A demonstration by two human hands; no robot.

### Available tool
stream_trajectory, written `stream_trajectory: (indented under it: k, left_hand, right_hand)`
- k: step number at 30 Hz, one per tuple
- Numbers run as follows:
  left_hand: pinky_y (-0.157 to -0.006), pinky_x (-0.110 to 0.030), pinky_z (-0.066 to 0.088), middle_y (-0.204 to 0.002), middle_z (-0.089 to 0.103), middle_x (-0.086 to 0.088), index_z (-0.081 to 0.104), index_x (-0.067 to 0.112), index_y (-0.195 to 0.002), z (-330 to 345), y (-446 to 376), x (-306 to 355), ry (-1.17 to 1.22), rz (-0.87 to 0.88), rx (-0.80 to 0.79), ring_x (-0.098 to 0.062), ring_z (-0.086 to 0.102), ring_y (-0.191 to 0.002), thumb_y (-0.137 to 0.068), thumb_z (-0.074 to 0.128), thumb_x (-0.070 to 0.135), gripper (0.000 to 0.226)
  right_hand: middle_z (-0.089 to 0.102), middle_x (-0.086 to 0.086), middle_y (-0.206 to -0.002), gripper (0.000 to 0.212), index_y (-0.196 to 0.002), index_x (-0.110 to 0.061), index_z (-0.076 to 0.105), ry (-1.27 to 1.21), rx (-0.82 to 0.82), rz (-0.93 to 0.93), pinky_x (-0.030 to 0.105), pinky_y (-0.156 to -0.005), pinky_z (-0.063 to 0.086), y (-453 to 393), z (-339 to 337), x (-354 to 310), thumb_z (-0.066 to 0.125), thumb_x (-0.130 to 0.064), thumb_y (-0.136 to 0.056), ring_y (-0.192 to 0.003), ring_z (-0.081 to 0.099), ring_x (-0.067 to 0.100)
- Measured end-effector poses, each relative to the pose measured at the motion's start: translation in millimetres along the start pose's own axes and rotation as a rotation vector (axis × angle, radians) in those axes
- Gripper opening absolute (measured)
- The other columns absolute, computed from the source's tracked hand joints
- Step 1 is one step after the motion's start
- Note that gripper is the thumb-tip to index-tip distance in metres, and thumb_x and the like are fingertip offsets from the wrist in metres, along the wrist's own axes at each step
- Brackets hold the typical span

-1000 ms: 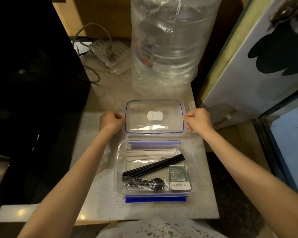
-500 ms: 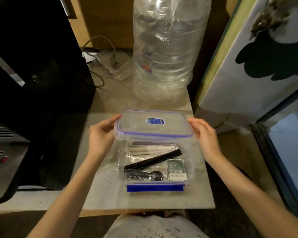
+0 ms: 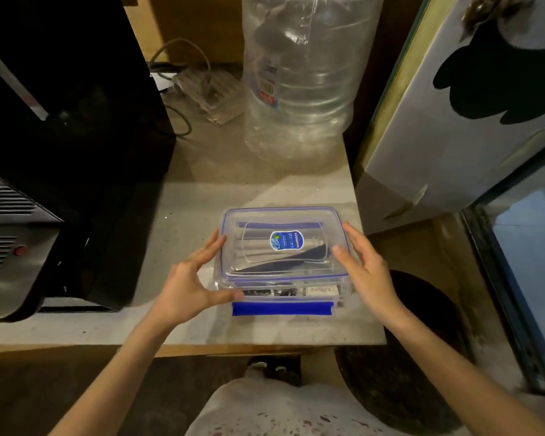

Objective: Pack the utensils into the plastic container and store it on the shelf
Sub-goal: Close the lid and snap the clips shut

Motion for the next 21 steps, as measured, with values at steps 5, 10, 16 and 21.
stream_trajectory:
  k: [5,10,16,21]
  left_hand:
    - [-0.094,-0.020,0.038,-0.144,0.019,0.024,0.020,0.040,-0.133,3,5,1,-0.022,0.017,0.061,0.003,0.026,-0.129,-0.067,0.079,0.023,0.090]
    - [-0.101,-0.029,0.039,-0.142,0.020,0.024,0.021,0.038,-0.134,-1,11,1,-0.055,0.011,0.050,0.001,0.028,-0.128,-0.068,0.079,0.022,0.089]
    - [-0.106,-0.036,0.040,-0.141,0.018,0.022,0.024,0.028,-0.141,-1,16,6,-0.178,0.020,0.038,-0.007,0.034,-0.131,-0.069,0.079,0.024,0.091]
    - [-0.107,-0.037,0.038,-0.141,0.017,0.019,0.024,0.024,-0.142,1,20,6,-0.230,0.047,0.052,-0.020,0.039,-0.135,-0.069,0.079,0.025,0.091]
  right_hand:
    - [0.054,-0.009,-0.122,0.051,-0.139,-0.027,0.034,0.096,-0.004,-0.024,0.016,-0.065,0.057,6,-1,-3,0.053,-0.018,-0.092,-0.102,0.063,0.003]
    - [0.051,-0.011,-0.121,0.053,-0.139,-0.025,0.037,0.164,0.029,-0.040,0.013,-0.063,0.056,14,1,-2,0.057,-0.018,-0.090,-0.099,0.061,-0.008]
    - [0.048,-0.007,-0.129,0.054,-0.140,-0.019,0.037,0.237,0.034,-0.068,0.007,-0.063,0.053,22,-1,1,0.058,-0.012,-0.090,-0.097,0.053,-0.023]
    - [0.041,-0.011,-0.125,0.053,-0.140,-0.013,0.035,0.314,0.042,-0.099,-0.002,-0.061,0.046,21,-1,-3,0.056,-0.008,-0.091,-0.091,0.045,-0.033]
Point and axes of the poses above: each hand's wrist, its own y-axis away from the middle knuckle, its own z-axis out of the palm, x = y × z, the point moved 5 cm from there along -y, towards the middle knuckle
